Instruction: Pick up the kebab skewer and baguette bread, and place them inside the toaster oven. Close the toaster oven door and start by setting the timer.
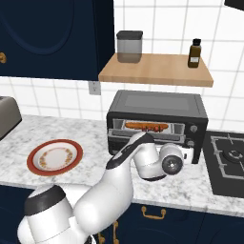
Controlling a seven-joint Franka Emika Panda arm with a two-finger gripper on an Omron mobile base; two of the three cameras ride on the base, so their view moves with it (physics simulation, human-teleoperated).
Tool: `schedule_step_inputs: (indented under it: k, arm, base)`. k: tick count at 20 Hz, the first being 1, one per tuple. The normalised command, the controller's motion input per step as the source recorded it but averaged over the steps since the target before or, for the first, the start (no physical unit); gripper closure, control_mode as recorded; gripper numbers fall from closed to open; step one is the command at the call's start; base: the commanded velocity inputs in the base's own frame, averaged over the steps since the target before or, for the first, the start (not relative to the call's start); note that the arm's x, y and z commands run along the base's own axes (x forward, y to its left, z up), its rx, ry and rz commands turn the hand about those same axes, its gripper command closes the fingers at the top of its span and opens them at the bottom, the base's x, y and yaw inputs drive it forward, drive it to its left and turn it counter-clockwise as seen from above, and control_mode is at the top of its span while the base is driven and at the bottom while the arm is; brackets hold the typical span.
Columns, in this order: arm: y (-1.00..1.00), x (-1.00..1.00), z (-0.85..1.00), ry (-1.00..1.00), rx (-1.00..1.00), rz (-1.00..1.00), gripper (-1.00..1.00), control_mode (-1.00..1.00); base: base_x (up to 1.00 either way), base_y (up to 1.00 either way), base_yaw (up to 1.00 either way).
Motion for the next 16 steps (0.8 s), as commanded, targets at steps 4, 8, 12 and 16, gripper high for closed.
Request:
schedule_step_inputs:
  k: [4,8,12,16]
  arm:
    - [0.09,0.44,0.01,0.00,0.00,0.00,-1.00,-1.00]
    - [0.08,0.43,0.00,0.00,0.00,0.00,-1.00,-1.00]
    - [0.04,0.38,0.00,0.00,0.00,0.00,-1.00,-1.00]
    - [0.00,0.23,0.00,0.00,0.00,0.00,-1.00,-1.00]
  base:
    - [0.00,0.00,0.00]
    - [0.00,0.00,0.00]
    - [0.00,0.00,0.00]
    - [0.00,0.00,0.00]
